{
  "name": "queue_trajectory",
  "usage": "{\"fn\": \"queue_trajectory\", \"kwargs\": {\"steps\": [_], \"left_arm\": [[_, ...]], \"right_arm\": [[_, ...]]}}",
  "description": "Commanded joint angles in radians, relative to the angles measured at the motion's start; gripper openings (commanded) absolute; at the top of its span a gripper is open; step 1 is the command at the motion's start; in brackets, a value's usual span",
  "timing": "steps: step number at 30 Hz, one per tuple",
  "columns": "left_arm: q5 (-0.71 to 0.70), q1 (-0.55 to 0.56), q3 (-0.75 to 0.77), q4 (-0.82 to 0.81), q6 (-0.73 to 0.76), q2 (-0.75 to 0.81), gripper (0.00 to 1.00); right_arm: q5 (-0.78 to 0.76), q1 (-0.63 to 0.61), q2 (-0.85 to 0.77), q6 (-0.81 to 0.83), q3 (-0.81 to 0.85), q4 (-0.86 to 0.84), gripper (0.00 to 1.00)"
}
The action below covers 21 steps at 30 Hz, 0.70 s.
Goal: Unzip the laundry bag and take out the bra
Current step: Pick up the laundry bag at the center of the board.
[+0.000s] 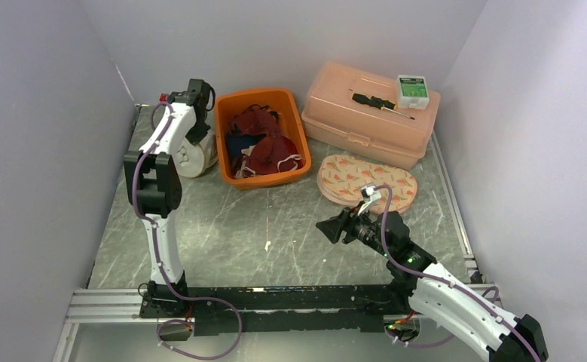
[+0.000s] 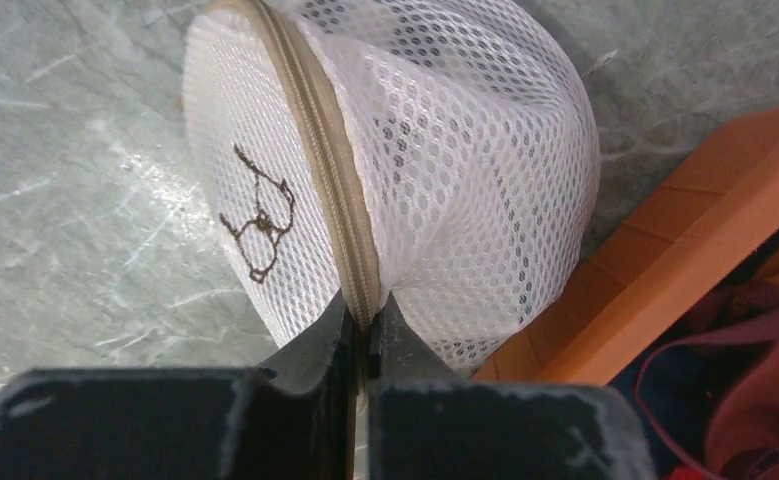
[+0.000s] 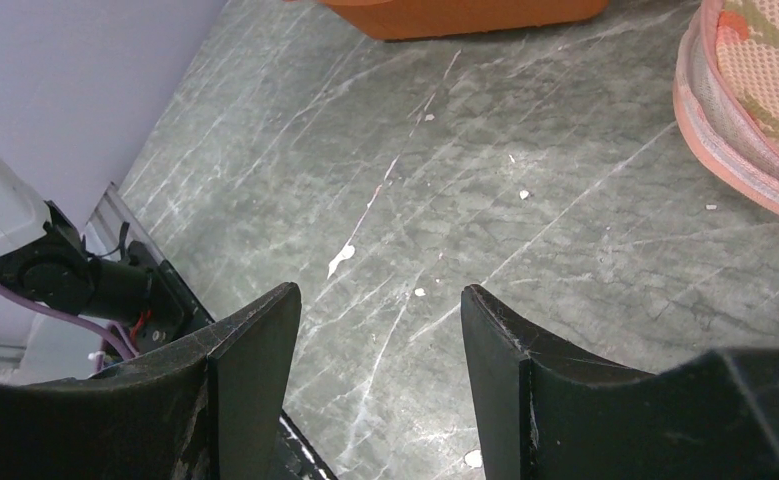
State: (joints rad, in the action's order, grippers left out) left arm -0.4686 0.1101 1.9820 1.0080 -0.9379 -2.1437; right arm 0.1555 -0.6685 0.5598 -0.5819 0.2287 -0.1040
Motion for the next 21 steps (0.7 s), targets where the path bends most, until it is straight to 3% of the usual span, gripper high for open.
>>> {"fn": "queue_trajectory", "kwargs": {"steps": [1,8,15,21], "left_arm": [[-0.048,0.003,0.000,0.007,0.029,0.153,0.03],[-0.148,0.095,-0.040,0.029,0.169,0.403,0.03],[-0.265,0.374,-0.122,0.164,0.241,0.673,0.03],[-0.263,0.647,-0.069,0.314,0.199,0.755,0.03]], "right_arm": [[-0.017,-0.005,-0.011,0.019,0.017,-0.006,0.64],[-0.024,-0.005,-0.038,0.016,0.028,0.022,0.64],[-0.066,-0.005,-0.109,0.053,0.071,0.095,0.64],[-0.076,-0.004,-0.157,0.052,0.124,0.170,0.64]]}}
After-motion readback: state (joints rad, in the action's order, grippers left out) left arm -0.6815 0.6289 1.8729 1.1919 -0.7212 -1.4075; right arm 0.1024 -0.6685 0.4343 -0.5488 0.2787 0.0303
